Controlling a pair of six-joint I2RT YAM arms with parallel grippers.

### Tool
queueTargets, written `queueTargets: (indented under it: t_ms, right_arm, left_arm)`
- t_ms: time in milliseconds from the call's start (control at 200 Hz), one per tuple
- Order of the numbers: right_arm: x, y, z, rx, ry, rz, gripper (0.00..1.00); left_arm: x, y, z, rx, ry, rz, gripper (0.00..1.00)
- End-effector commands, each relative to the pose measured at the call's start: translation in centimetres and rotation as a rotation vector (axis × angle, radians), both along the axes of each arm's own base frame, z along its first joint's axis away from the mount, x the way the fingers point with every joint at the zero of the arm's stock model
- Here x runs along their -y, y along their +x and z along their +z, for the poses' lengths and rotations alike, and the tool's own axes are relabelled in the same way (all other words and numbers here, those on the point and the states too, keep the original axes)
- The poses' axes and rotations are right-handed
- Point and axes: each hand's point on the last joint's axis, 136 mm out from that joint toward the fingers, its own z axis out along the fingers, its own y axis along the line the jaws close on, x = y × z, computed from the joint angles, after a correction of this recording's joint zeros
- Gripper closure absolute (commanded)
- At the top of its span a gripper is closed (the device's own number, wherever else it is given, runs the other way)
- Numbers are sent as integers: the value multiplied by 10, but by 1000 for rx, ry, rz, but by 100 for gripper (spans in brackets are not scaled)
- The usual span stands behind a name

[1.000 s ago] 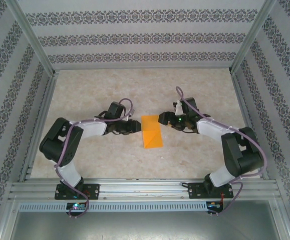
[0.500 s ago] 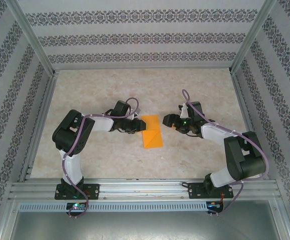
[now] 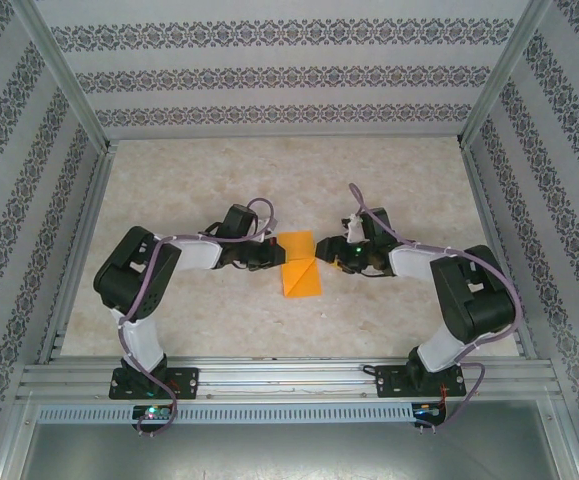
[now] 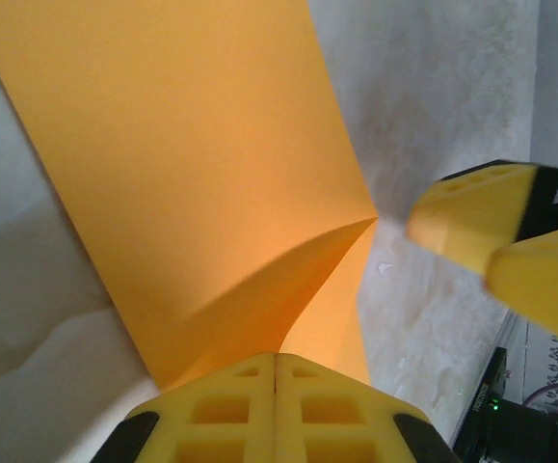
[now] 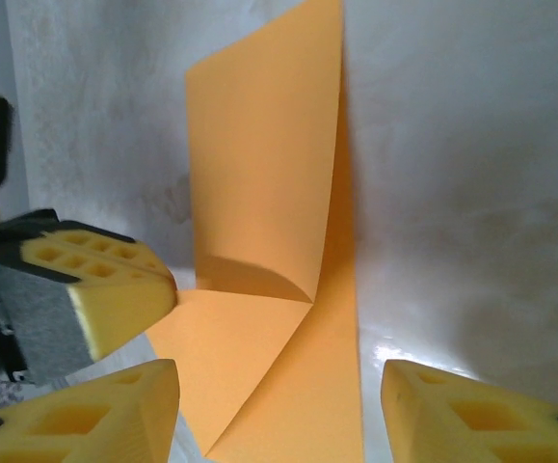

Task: Fold a paper plane with a square sheet of paper (fold left side to right side)
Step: Turn over the paper at the center of the table.

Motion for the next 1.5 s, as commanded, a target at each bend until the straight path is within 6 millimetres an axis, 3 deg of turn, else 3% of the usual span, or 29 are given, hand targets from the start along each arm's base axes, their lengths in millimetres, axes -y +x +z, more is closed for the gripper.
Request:
queueTargets:
  t_ms: [0,255,505,650,814,1019,1244,1394,1499]
  right_arm:
    - [-19,9,10,27,59,25,45]
    - [-38,12,5,17,90,45,51]
    - [-50,16,3,11,111,44,66]
    - [-48,15,2,9,110,41,84]
    - [-42,23,15,60,116,21,100]
    - [-27,46,63,205,200,-34,100]
    - [-7,66,154,466,307,-47,100]
    - [1,66,220,650,374,-35,100]
    - [1,60,262,752,431,-13,100]
  left_arm:
    - [3,5,14,64,-26,16,97]
    - [-1,3,14,71,-23,31,97]
    - [-5,2,13,75,-4,44,96]
    - [-12,5,26,111,17,56,85]
    - [-29,15,60,189,11,97,68]
    - [-55,14,117,331,30,153,52]
    - [-82,10,192,495,-65,275,25]
    - [-84,10,240,530,-298,317,3]
    - [-71,8,269,540,-466,258,2]
